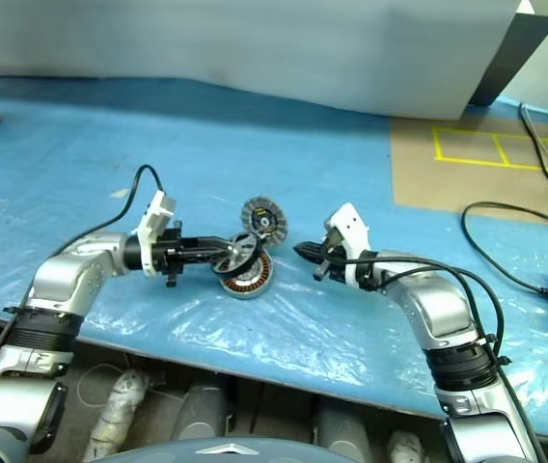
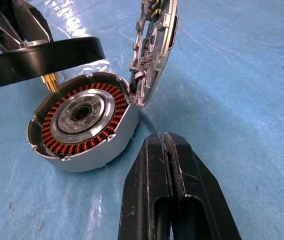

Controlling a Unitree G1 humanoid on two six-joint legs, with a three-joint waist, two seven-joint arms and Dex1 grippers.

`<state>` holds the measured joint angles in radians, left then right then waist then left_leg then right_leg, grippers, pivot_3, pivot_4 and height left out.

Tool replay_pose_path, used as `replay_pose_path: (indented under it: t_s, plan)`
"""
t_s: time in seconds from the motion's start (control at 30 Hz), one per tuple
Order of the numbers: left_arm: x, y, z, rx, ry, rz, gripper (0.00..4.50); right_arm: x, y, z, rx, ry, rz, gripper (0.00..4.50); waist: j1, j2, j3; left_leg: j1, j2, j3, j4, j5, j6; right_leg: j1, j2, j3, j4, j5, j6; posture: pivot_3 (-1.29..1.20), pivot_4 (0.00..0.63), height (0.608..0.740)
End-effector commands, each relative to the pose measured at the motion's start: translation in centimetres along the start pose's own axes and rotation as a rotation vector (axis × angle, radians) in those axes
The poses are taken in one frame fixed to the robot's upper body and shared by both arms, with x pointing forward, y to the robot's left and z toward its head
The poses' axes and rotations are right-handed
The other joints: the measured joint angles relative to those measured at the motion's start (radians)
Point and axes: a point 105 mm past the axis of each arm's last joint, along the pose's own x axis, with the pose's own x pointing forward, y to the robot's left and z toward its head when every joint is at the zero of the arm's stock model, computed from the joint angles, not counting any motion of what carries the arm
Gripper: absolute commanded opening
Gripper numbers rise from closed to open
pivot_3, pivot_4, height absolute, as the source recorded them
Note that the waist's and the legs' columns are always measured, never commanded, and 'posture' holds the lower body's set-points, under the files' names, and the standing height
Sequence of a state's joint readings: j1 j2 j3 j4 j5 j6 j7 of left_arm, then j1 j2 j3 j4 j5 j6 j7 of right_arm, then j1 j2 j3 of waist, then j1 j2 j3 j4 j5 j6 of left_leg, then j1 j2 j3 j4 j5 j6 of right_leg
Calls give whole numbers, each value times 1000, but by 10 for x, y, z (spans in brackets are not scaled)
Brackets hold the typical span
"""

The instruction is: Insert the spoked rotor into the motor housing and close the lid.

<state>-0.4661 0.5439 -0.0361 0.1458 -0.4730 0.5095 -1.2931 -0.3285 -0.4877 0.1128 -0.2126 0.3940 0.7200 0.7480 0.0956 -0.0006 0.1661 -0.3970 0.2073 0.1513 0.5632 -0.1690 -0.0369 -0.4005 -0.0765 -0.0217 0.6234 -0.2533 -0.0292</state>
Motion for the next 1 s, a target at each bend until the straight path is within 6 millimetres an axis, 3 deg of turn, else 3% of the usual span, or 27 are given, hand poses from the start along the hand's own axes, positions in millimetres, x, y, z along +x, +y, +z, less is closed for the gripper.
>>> replay_pose_path:
  t_s: [0.03, 0.4, 0.7, 1.0]
  plan:
    - [-5, 3, 0, 41, 27, 19, 524, -3, -1, 9, -27, -27, -8, 0, 0, 0, 0, 0, 0, 0, 0, 0, 0, 0, 0, 0, 0, 0, 0, 0, 150, 740]
    - [7, 1, -7, 21, 23, -2, 524, -3, 1, 3, -21, -15, -17, 0, 0, 0, 0, 0, 0, 0, 1, 0, 0, 0, 0, 0, 0, 0, 1, 0, 150, 740]
    - [3, 18, -16, 20, 28, 71, 524, -5, 0, 1, -19, -6, -26, 0, 0, 0, 0, 1, 0, 0, 1, 0, 0, 1, 0, 0, 1, 1, 1, 0, 150, 740]
    - [6, 14, -16, 55, 27, 43, 524, -5, 0, 0, -24, -2, -25, 0, -1, 0, 0, 1, 0, 0, 2, 0, 0, 1, 0, 0, 1, 0, 1, 0, 150, 740]
